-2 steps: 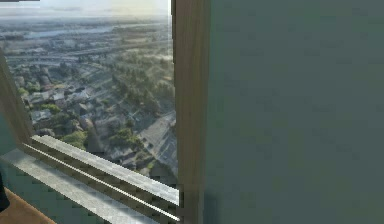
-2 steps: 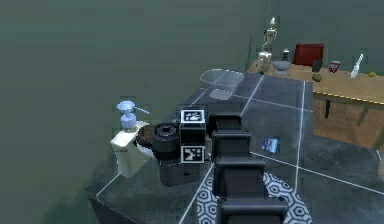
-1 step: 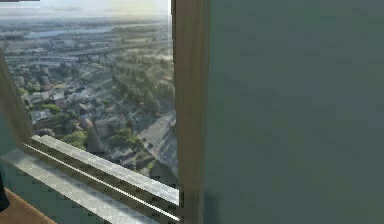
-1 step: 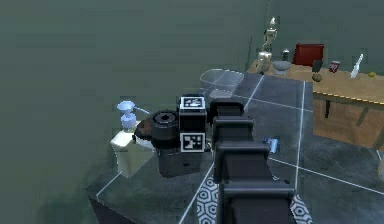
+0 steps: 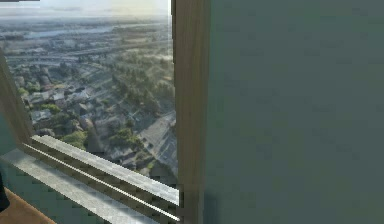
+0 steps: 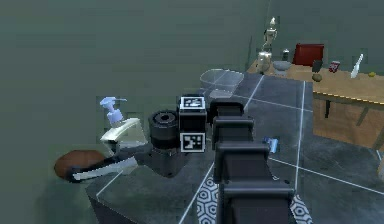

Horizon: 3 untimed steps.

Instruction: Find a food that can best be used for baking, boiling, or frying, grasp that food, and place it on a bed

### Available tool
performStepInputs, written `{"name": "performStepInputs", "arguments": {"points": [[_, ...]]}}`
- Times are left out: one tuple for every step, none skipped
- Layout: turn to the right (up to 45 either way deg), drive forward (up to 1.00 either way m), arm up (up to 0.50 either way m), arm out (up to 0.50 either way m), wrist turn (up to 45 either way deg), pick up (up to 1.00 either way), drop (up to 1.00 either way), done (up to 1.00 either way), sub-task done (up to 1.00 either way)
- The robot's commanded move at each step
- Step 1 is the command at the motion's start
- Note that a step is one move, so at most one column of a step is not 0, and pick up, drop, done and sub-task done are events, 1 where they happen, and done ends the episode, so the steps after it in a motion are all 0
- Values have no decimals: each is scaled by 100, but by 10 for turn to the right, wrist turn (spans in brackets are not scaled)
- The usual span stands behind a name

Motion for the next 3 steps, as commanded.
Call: {"name": "performStepInputs", "arguments": {"points": [[0, 0, 0, 0, -450, 0, 0, 0, 0], [0, 0, 0, 0, -240, 0, 0, 0, 0], [0, 0, 0, -12, 0, 0, 0, 0, 0]]}}
